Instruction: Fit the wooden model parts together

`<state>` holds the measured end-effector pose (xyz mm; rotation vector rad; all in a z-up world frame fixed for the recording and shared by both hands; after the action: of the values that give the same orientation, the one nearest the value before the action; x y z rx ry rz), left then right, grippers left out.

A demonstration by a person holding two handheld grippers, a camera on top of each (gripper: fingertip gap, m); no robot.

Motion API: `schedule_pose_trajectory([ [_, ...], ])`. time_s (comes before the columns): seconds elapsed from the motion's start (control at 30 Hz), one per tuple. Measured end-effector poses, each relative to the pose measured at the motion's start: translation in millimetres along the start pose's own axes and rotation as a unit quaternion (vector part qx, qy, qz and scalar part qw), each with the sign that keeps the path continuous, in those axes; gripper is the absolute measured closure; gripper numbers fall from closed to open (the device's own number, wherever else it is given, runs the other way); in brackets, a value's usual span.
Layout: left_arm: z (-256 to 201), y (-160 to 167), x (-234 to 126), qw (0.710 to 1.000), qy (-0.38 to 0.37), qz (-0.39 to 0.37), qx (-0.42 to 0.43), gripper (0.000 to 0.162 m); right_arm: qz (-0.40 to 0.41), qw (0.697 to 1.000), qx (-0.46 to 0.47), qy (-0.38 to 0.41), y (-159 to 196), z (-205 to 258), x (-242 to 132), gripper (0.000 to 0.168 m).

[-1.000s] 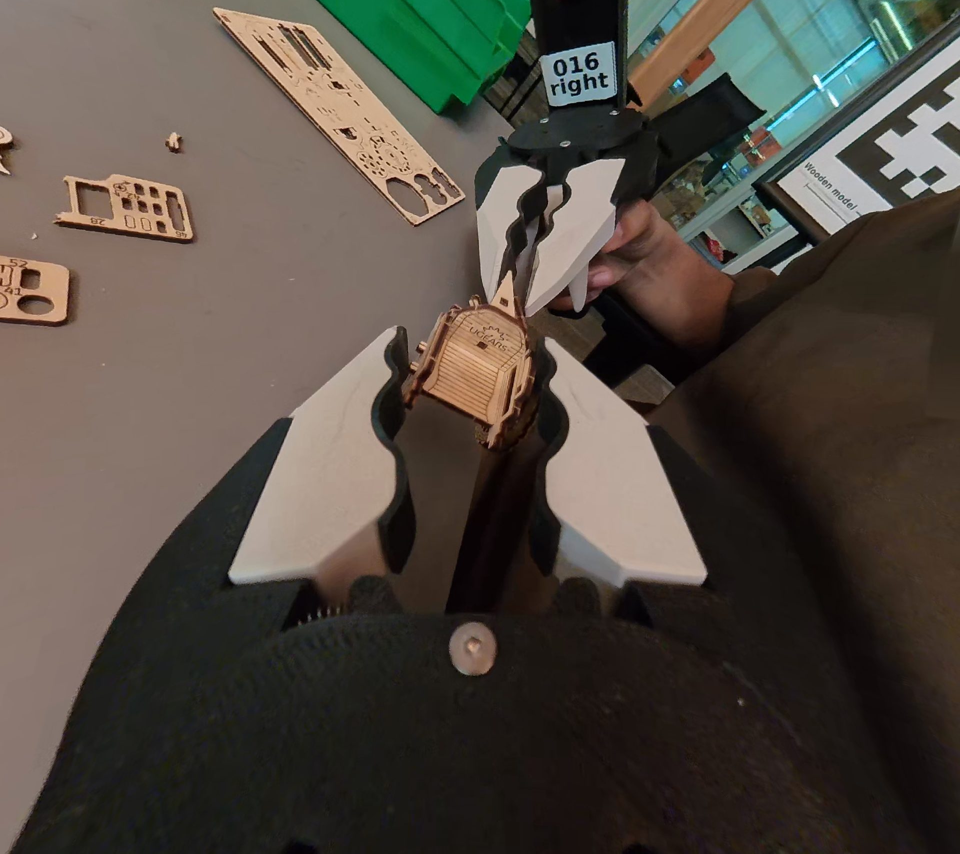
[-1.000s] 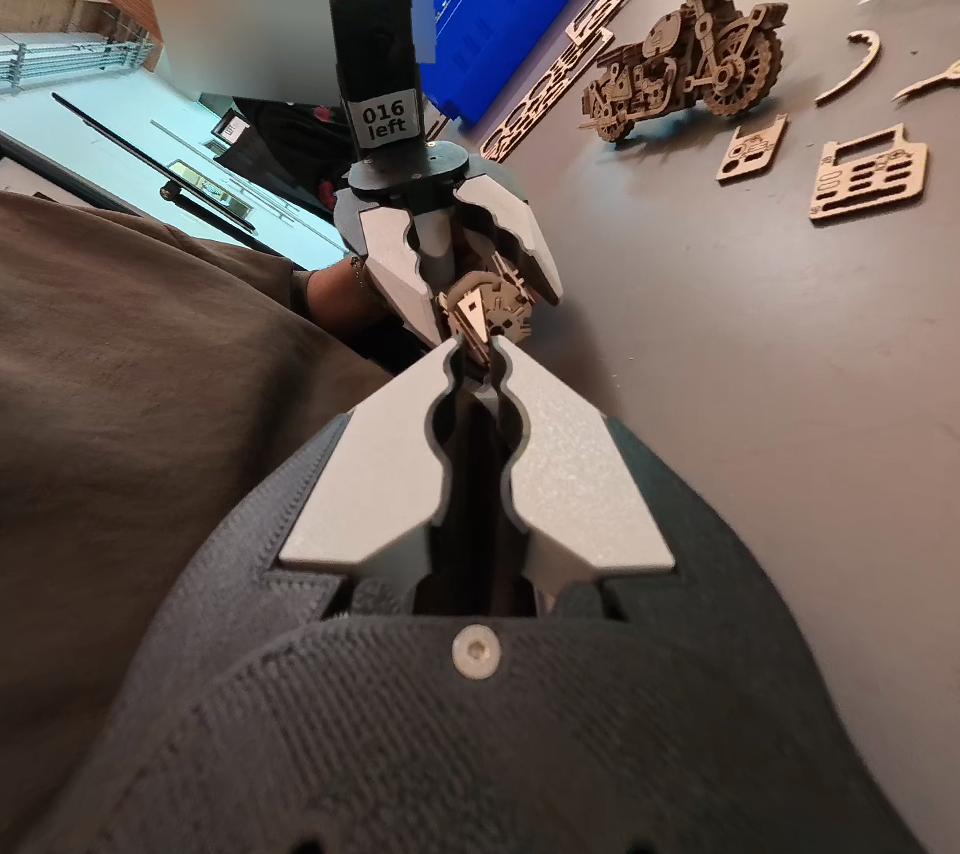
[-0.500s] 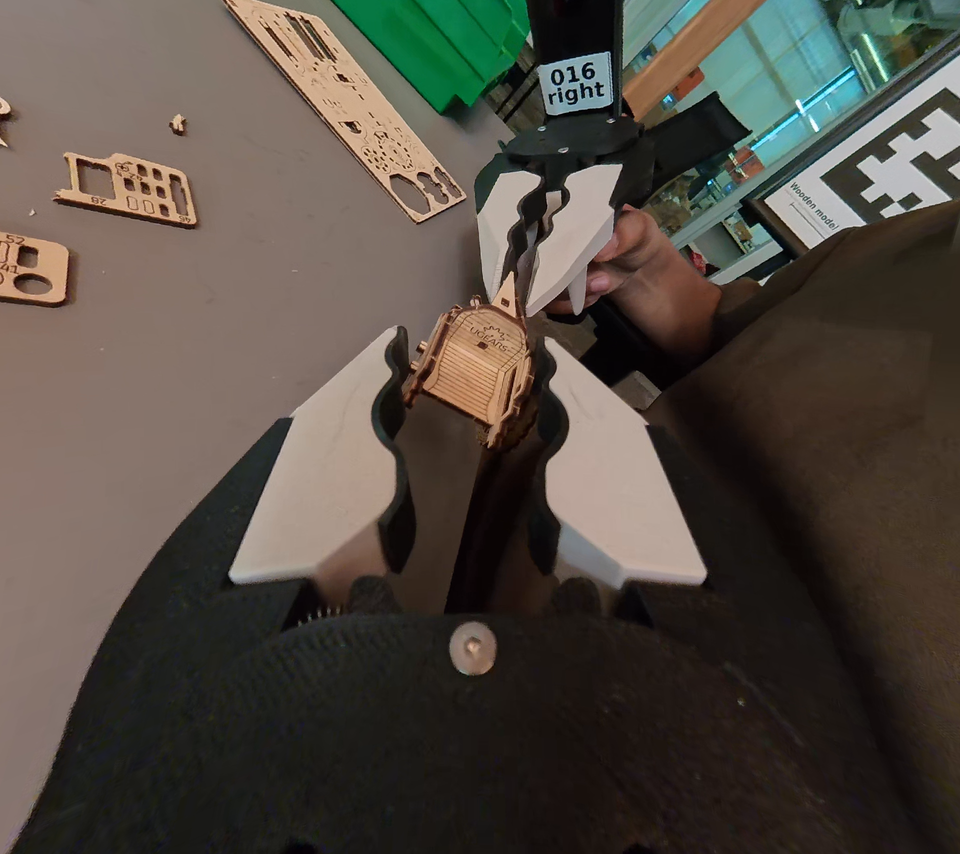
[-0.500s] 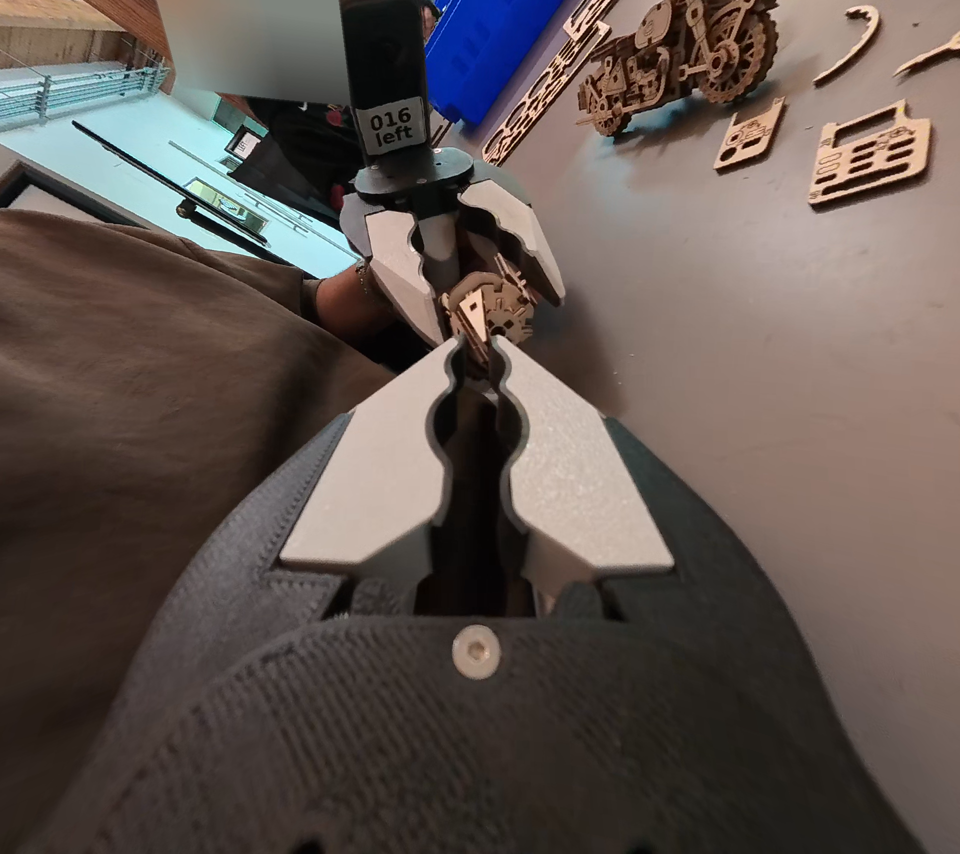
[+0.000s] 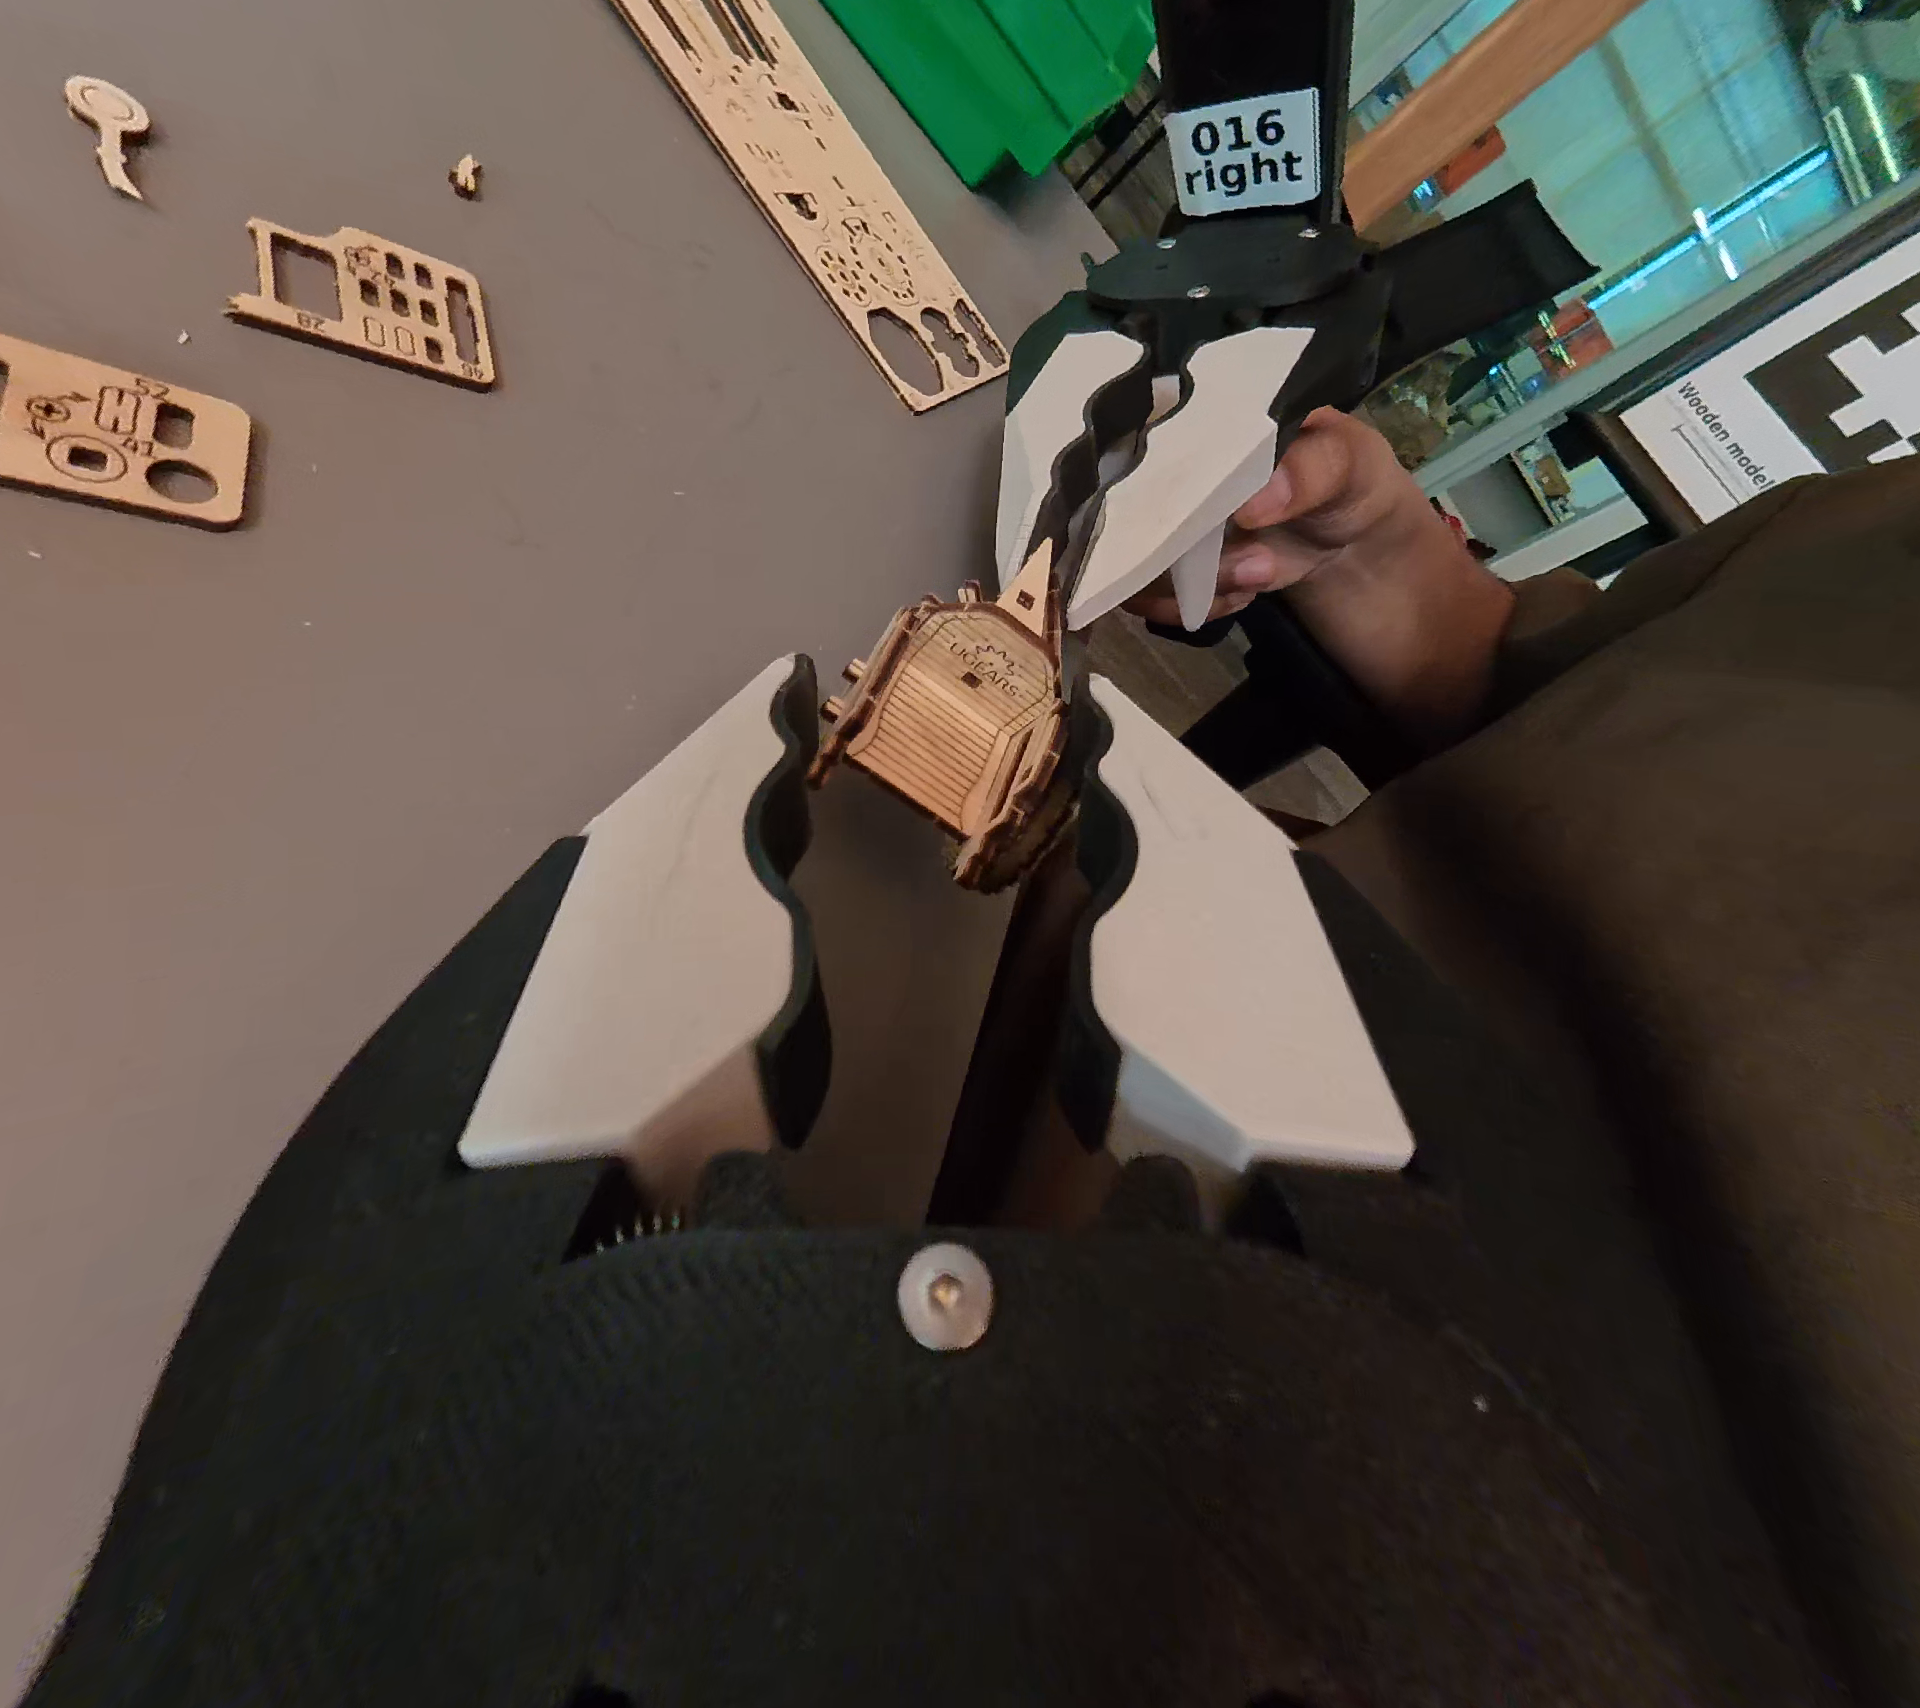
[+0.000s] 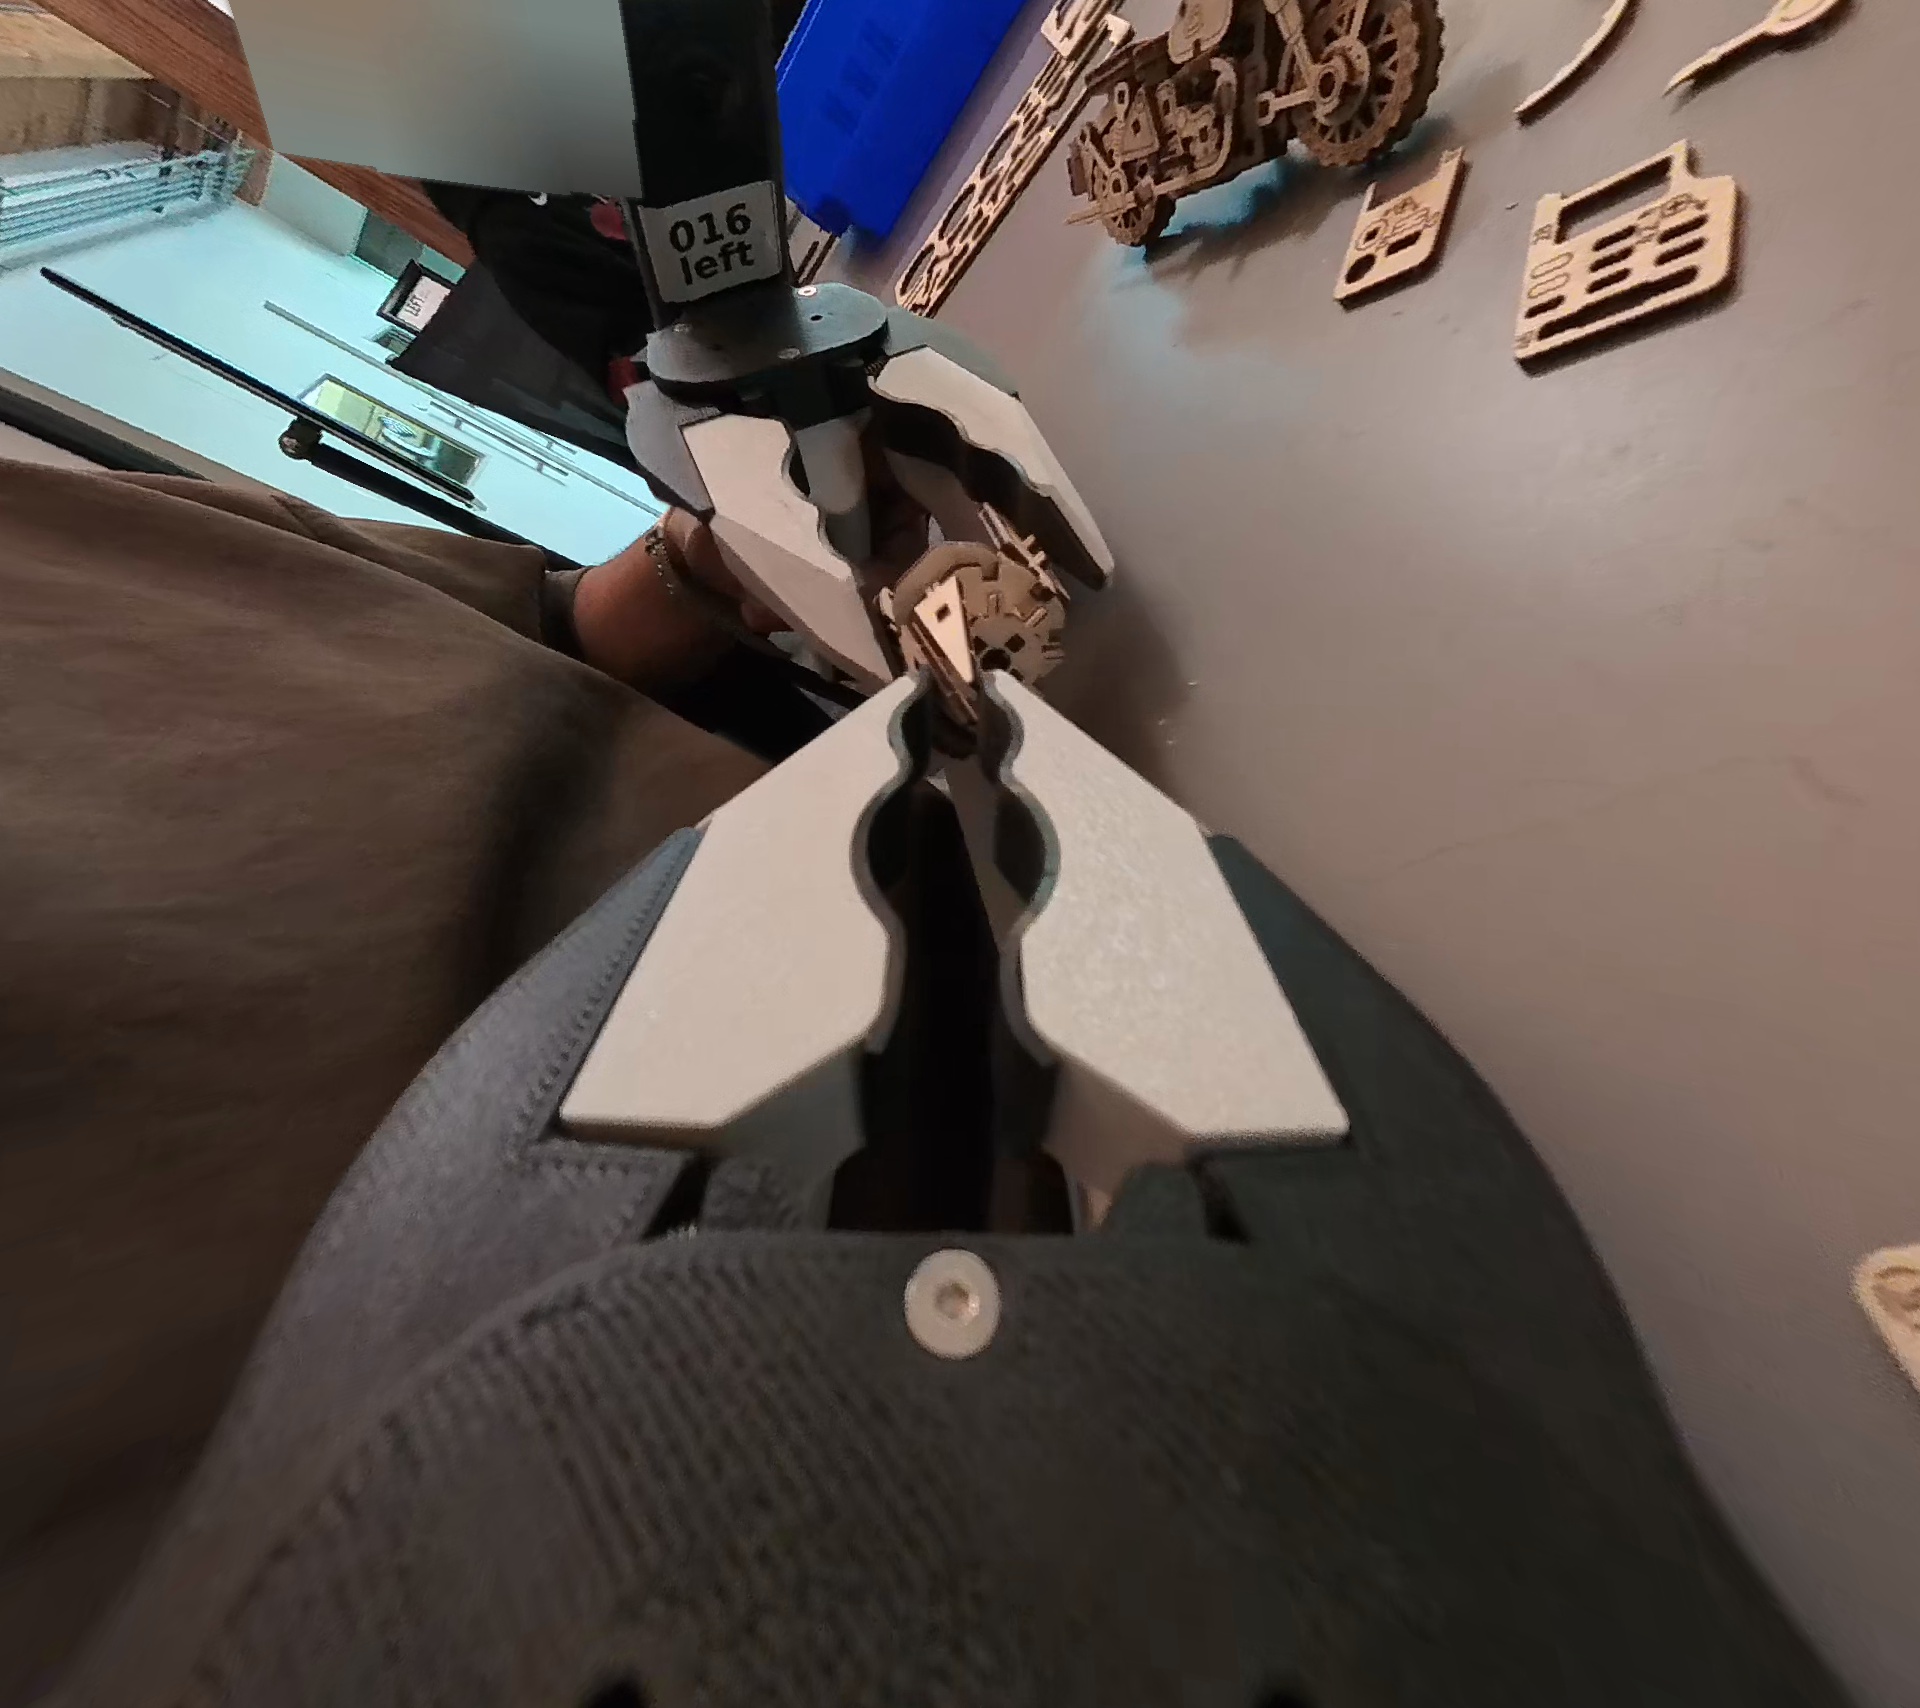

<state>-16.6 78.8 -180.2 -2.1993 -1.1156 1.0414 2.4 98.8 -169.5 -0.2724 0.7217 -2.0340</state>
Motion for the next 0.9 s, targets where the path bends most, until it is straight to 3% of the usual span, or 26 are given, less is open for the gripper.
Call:
schedule_pose_trajectory([
  [0.73, 3.0, 5.5, 1.8, 1.0, 0.001, 0.021, -0.016, 0.117, 0.005, 1.0, -0.001, -0.003, 3.9, -5.4, 1.3, 0.161],
  [0.9, 1.4, 10.0, 1.1, 0.999, -0.016, 0.035, 0.035, 0.105, 0.008, 1.0, -0.001, 0.007, 5.0, -8.2, 1.8, 0.162],
])
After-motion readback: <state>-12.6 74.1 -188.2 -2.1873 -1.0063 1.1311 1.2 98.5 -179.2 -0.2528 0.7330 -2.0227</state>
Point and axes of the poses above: each gripper's, where its closed fingertips meet, x out along the fingers, y out of its underside, z = x × y across the jaws, the point moved 1 cm from there along -x, back along the fingers, and after that the axes turned 10 degrees about -y, right-handed, at the moved point
